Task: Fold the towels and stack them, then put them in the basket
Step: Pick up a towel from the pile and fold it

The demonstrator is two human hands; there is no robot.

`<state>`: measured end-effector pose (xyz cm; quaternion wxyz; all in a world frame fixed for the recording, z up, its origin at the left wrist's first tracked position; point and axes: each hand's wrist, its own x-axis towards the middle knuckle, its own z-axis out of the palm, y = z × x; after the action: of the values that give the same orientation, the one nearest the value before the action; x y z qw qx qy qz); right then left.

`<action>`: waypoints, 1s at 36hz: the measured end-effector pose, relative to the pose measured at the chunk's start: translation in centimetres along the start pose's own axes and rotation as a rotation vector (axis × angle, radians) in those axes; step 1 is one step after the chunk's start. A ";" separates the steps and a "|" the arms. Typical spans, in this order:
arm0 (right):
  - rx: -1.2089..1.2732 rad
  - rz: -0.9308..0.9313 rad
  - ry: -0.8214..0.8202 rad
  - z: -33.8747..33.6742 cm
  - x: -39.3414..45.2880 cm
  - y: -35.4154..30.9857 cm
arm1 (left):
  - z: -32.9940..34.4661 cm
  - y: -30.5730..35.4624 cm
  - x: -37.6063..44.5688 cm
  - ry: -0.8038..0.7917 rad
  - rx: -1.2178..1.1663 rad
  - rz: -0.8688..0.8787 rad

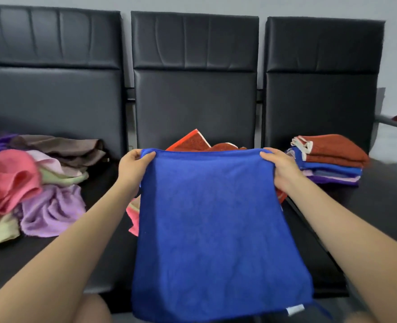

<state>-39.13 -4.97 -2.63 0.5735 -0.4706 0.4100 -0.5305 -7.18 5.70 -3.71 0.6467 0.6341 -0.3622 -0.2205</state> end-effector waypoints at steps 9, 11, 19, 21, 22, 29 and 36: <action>-0.155 0.046 0.194 -0.3 3.7 4.9 | 1.2 -4.6 1.4 -0.054 0.308 -0.083; -0.210 0.042 0.209 -0.3 3.1 4.7 | 1.1 -4.4 1.0 -0.039 0.320 -0.056; -0.532 -0.090 0.268 -1.5 -0.3 3.5 | 0.0 -0.6 -4.1 -0.093 0.503 0.395; -0.558 -0.127 0.198 -1.9 -2.3 3.3 | 0.0 0.9 -6.7 -0.171 0.505 0.486; -0.579 -0.147 0.159 -2.1 -3.5 3.2 | 0.0 1.5 -8.0 -0.215 0.508 0.511; -0.675 -0.327 -0.208 -2.2 -11.4 1.9 | 0.8 2.6 -15.7 -0.495 0.449 0.455; -1.342 -0.665 -0.704 -5.6 -17.4 3.2 | -0.6 -0.8 -20.2 -0.750 0.727 0.591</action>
<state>-45.57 11.77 -7.49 0.0786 -0.9483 0.2755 -0.1366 -19.50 21.06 -8.25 0.2504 0.5661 -0.7787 -0.1020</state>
